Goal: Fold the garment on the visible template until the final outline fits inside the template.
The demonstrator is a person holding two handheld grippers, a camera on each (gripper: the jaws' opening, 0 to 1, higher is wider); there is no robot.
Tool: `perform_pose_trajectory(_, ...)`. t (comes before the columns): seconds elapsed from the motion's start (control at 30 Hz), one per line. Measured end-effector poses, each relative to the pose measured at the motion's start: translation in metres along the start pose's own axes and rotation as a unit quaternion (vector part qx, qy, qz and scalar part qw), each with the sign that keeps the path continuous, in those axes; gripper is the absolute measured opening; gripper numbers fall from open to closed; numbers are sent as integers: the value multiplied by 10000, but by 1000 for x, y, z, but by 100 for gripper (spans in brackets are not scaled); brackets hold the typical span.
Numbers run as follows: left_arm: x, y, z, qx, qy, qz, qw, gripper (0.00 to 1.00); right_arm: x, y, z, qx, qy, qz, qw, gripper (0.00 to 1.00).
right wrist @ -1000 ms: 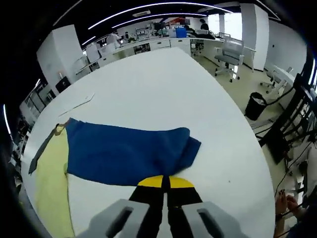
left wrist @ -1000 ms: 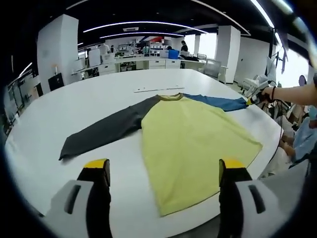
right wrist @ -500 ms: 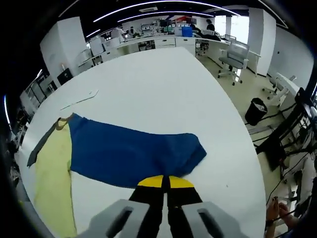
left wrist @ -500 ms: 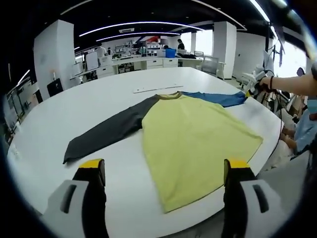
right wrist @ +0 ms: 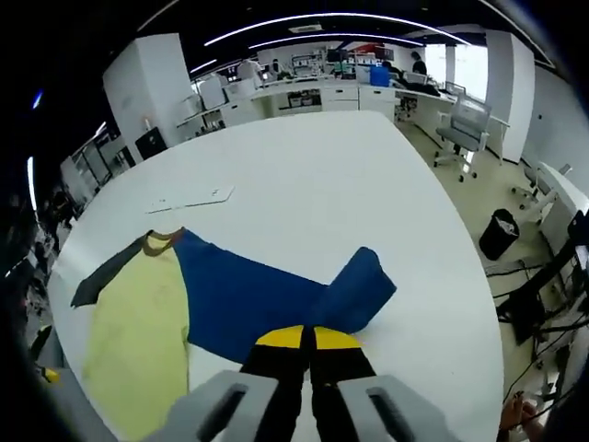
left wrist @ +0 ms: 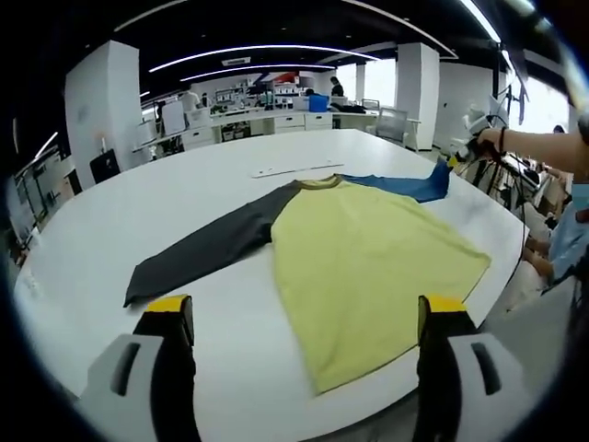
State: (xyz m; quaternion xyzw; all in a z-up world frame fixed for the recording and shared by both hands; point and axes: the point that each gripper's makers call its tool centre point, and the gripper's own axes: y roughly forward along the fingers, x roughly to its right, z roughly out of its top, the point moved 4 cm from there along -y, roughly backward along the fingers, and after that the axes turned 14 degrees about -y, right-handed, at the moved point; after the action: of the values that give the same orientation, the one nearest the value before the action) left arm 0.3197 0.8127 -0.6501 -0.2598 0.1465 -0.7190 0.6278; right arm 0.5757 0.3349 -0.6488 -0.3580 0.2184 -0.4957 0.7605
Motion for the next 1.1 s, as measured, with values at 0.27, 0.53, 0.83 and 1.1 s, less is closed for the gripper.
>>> perform_pose_trajectory(0.27,2,-3,-2,2,-4,-46,10000,99,-22,12,23,29,-306,253,9992,0)
perform_pose_trajectory(0.53,9,-3,-3,33,-121,-150,9998,99,-52,28,39,61,-602,519,9968,0)
perform_pose_trajectory(0.83,11,-1,-3,50,-95,-161,9998,99,-91,42,53,102,-852,795,9931,0)
perform_pose_trajectory(1.1,13,0,-1,107,-181,-251,9995,99,-120,51,61,38,-1114,911,9896,0)
